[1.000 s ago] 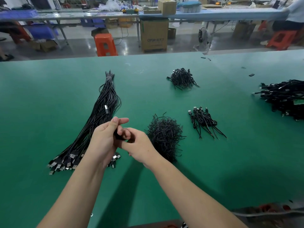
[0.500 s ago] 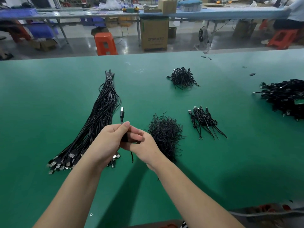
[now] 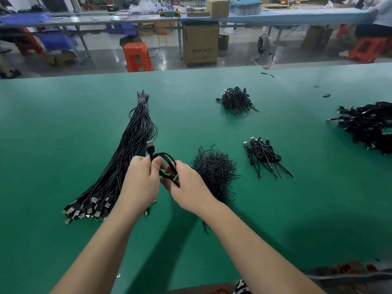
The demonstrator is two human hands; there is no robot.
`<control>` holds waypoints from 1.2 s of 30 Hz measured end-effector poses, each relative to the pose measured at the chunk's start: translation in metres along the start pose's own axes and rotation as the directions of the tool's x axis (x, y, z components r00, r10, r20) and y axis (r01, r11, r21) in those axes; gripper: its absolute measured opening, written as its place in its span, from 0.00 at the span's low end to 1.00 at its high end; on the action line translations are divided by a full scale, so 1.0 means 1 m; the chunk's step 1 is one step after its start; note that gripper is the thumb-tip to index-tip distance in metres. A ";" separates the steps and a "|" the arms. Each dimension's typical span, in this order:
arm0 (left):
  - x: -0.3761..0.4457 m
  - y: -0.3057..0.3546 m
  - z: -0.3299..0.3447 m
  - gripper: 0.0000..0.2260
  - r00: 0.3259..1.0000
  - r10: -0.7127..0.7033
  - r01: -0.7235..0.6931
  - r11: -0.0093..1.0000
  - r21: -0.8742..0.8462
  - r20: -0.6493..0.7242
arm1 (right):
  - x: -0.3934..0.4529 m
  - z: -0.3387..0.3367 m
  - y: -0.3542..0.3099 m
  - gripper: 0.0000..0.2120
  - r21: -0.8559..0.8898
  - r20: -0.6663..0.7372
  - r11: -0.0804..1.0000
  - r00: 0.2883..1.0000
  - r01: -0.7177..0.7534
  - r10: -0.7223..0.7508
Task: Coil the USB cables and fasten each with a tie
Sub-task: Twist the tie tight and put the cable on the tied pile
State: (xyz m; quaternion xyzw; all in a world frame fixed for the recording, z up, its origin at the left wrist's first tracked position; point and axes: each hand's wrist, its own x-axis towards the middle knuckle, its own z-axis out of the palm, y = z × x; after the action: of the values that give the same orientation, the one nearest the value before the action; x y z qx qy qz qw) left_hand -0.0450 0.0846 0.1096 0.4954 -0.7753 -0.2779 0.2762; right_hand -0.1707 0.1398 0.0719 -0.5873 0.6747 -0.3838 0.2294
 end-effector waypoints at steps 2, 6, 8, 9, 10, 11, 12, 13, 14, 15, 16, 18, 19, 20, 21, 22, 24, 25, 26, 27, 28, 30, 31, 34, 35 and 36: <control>0.003 -0.002 0.001 0.14 1.000 0.006 -0.006 1.000 0.015 -0.002 | -0.001 -0.001 -0.002 0.11 -0.027 0.047 0.999 0.999 -0.023 0.025; 0.007 -0.006 0.003 0.16 0.998 -0.047 0.048 0.998 -0.031 0.046 | 0.000 -0.003 -0.002 0.14 -0.131 0.107 0.989 0.991 -0.067 0.081; 0.007 -0.005 0.003 0.17 0.995 -0.071 0.076 0.994 -0.081 0.068 | 0.001 -0.004 -0.003 0.19 -0.058 0.110 0.993 0.988 -0.100 0.106; 0.007 -0.004 0.003 0.17 0.994 -0.072 0.079 0.992 -0.093 0.077 | 0.001 -0.005 -0.005 0.24 0.002 0.102 0.994 0.989 -0.112 0.112; 0.006 -0.004 0.003 0.17 0.994 -0.067 0.076 0.991 -0.107 0.089 | 0.001 -0.006 -0.007 0.30 0.062 0.094 0.990 0.988 -0.125 0.119; 0.006 -0.002 0.003 0.17 0.993 -0.060 0.072 0.989 -0.126 0.098 | 0.002 -0.006 -0.008 0.32 0.097 0.093 0.987 0.988 -0.130 0.121; 0.006 -0.002 0.002 0.17 0.993 -0.055 0.070 0.986 -0.151 0.104 | 0.003 -0.005 -0.009 0.28 0.102 0.097 0.987 0.989 -0.125 0.115; 0.006 -0.001 0.002 0.18 0.992 -0.056 0.075 0.981 -0.180 0.109 | 0.004 -0.005 -0.009 0.22 0.084 0.106 0.989 0.988 -0.119 0.110; 0.006 -0.001 0.002 0.18 0.992 -0.060 0.083 0.975 -0.208 0.115 | 0.004 -0.004 -0.010 0.16 0.063 0.112 0.991 0.987 -0.122 0.114; 0.007 -0.001 0.001 0.18 0.990 -0.061 0.089 0.969 -0.230 0.124 | 0.003 -0.003 -0.011 0.13 0.050 0.118 0.991 0.986 -0.124 0.117; 0.007 -0.001 0.001 0.18 0.989 -0.060 0.092 0.966 -0.243 0.138 | 0.002 -0.003 -0.011 0.12 0.040 0.128 0.992 0.985 -0.124 0.118; 0.007 -0.001 0.001 0.18 0.983 -0.063 0.107 0.959 -0.261 0.173 | 0.001 -0.002 -0.012 0.11 0.010 0.145 0.994 0.984 -0.110 0.107; 0.008 -0.001 0.001 0.18 0.980 -0.064 0.115 0.955 -0.272 0.190 | 0.000 0.000 -0.012 0.11 -0.022 0.148 0.995 0.984 -0.093 0.095; 0.008 -0.001 0.001 0.18 0.978 -0.065 0.119 0.953 -0.277 0.198 | -0.001 0.001 -0.011 0.12 -0.072 0.148 0.995 0.986 -0.072 0.082; 0.008 -0.002 0.001 0.18 0.979 -0.063 0.115 0.955 -0.272 0.195 | -0.001 0.002 -0.010 0.12 -0.120 0.147 0.991 0.987 -0.054 0.072; 0.008 -0.003 0.000 0.18 0.981 -0.059 0.106 0.960 -0.260 0.182 | -0.001 0.003 -0.009 0.12 -0.156 0.143 0.987 0.987 -0.048 0.071; 0.009 -0.006 -0.002 0.17 0.985 -0.056 0.100 0.954 -0.283 0.161 | -0.001 0.002 -0.008 0.11 -0.193 0.133 0.980 0.988 -0.053 0.080; 0.009 -0.008 -0.003 0.15 0.985 -0.057 0.110 0.936 -0.335 0.164 | -0.001 0.000 -0.008 0.10 -0.199 0.133 0.978 0.988 -0.055 0.083; 0.008 -0.009 -0.004 0.13 0.984 -0.059 0.123 0.911 -0.395 0.170 | -0.001 -0.001 -0.008 0.10 -0.193 0.134 0.979 0.987 -0.059 0.086; 0.007 -0.010 -0.005 0.11 0.985 -0.065 0.130 0.892 -0.434 0.160 | -0.002 -0.003 -0.009 0.09 -0.178 0.133 0.982 0.987 -0.064 0.088; 0.007 -0.012 -0.005 0.10 0.988 -0.075 0.125 0.895 -0.429 0.132 | -0.003 -0.006 -0.010 0.10 -0.168 0.130 0.984 0.988 -0.065 0.088; 0.009 -0.015 -0.009 0.14 0.995 -0.060 0.080 0.956 -0.282 0.076 | -0.004 -0.008 -0.011 0.13 -0.197 0.134 0.980 0.988 -0.042 0.070; 0.010 -0.017 -0.012 0.14 0.996 -0.008 0.025 0.979 -0.202 0.085 | -0.005 -0.009 -0.011 0.14 -0.230 0.148 0.973 0.987 -0.023 0.058; 0.013 -0.017 -0.020 0.08 0.964 0.160 -0.141 0.985 -0.105 0.210 | -0.005 -0.007 -0.008 0.13 -0.345 0.199 0.937 0.980 0.043 0.028; 0.013 -0.015 -0.022 0.04 0.953 0.192 -0.181 0.981 -0.067 0.235 | -0.005 -0.007 -0.008 0.13 -0.371 0.210 0.927 0.977 0.057 0.024; 0.013 -0.013 -0.023 0.04 0.945 0.215 -0.214 0.976 -0.030 0.247 | -0.005 -0.006 -0.007 0.12 -0.381 0.217 0.922 0.976 0.062 0.024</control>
State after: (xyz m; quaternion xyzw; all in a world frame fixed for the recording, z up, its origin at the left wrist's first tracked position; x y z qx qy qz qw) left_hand -0.0256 0.0648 0.1184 0.3690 -0.8526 -0.3074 0.2060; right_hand -0.1700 0.1464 0.0808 -0.6659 0.7019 -0.1793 0.1781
